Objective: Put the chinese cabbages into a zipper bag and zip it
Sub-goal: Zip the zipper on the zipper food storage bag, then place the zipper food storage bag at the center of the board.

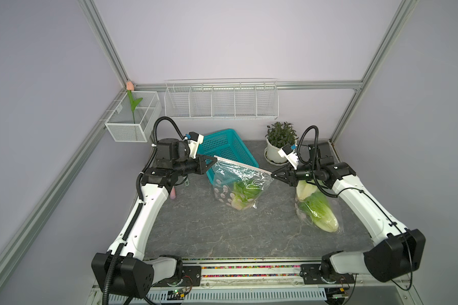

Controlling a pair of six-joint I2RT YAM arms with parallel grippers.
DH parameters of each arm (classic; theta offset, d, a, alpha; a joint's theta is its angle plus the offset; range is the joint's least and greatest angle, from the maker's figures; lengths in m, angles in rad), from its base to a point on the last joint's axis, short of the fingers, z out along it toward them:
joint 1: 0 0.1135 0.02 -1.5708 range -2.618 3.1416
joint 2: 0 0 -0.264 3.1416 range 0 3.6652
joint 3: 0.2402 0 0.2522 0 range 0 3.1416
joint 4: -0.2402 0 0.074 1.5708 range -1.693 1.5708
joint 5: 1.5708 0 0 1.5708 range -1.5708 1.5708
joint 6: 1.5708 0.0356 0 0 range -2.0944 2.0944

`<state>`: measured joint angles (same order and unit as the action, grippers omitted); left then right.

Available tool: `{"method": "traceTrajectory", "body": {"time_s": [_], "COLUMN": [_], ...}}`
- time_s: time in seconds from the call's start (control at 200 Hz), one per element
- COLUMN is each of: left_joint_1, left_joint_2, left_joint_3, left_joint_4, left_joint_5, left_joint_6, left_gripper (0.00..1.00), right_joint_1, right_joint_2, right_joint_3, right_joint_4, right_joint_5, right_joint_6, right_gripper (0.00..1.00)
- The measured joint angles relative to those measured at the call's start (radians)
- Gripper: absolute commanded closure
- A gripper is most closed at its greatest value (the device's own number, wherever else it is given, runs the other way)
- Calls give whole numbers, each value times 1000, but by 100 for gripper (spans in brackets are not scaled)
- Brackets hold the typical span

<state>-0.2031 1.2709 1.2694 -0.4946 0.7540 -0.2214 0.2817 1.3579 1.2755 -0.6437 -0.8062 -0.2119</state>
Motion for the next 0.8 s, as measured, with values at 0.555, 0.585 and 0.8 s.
{"method": "traceTrajectory", "body": {"time_s": [0.555, 0.585, 0.8], "left_joint_1": [-126, -126, -130], "left_joint_2": [-30, 2, 323], "left_joint_3": [41, 51, 143], "left_joint_4": [-34, -26, 76], "left_joint_5": [-11, -9, -16], "left_joint_6": [-242, -256, -323], "left_gripper": [100, 100, 97], "right_joint_1": [-30, -37, -62], "right_joint_2": [-257, -233, -16], "right_joint_3": [34, 52, 166], "right_joint_4": [-246, -253, -163], "right_joint_5": [31, 50, 249], "right_joint_6": [73, 83, 188], "right_gripper": [93, 93, 93]}}
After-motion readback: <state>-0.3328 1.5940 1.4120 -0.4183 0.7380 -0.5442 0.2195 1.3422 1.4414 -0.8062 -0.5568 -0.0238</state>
